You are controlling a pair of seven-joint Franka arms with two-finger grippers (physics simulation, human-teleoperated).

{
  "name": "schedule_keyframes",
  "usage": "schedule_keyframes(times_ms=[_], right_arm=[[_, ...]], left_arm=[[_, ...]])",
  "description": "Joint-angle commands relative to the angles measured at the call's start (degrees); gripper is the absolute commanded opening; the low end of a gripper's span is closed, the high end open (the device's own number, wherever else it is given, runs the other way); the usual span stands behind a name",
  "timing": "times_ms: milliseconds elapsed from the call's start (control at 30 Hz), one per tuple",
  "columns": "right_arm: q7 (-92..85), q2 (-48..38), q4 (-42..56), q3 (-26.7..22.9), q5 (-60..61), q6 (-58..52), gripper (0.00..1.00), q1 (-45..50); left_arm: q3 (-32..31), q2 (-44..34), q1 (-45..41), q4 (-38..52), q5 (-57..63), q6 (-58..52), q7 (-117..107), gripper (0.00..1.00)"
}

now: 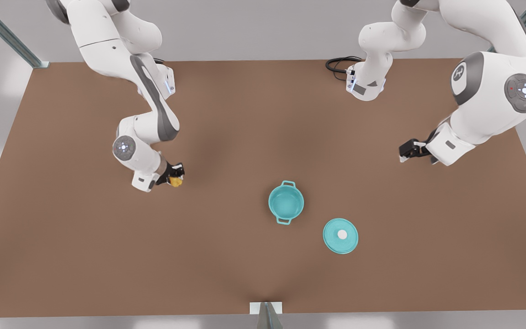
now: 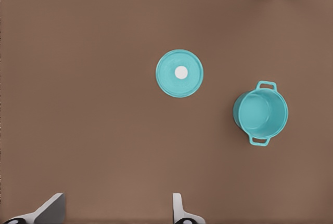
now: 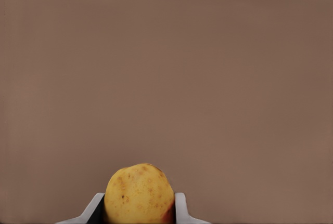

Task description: Open the pot lid and put the potato into the pot

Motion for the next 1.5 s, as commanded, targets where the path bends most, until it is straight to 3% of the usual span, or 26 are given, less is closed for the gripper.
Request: schedule_keyframes(times_ms=[0,233,433,567,733,867,1167,1267,1467], right_arm=[[7.97,-0.18,4.17,1.54,-5.54,-8.95,0.47,1.3],[16.58,5.53,20.95,1.63,-8.96,-13.62,0.47,9.29],[22.47,15.29,33.61,1.63,-8.7,-13.62,0.47,14.12],[29.77,26.27,49.95,1.54,-8.61,-12.65,0.47,19.49],[32.58,29.88,50.58,5.41,-8.44,-0.53,0.47,19.76],[33.46,30.85,50.4,5.85,-8.44,-0.17,0.48,20.72],[34.78,38.85,50.67,7.43,-8.44,16.0,0.48,22.57],[35.48,41.57,55.41,9.01,-8.44,17.58,0.48,23.54],[33.81,42.98,52.96,8.66,-8.88,22.93,0.5,23.36]], left_arm=[[-0.08,-0.26,-0.03,0.03,-0.01,-0.42,1.08,1.0],[-0.52,-0.61,-0.11,0.03,1.74,-0.69,1.08,1.0],[-4.3,-0.34,-0.82,0.03,5.62,-0.43,1.16,1.0],[-4.21,-0.26,-0.73,0.03,5.62,-0.6,1.16,1.0],[-3.95,-0.34,-0.73,0.03,5.7,-0.69,1.16,1.0],[-3.69,-0.34,-0.64,0.03,5.79,-0.69,1.16,1.0],[-3.69,-0.34,-0.47,0.03,5.0,-0.69,1.16,1.0],[-4.21,-0.34,-0.47,0.03,5.7,-0.69,1.16,1.0],[-3.95,-0.26,-0.47,0.03,5.09,-0.69,1.16,1.0]])
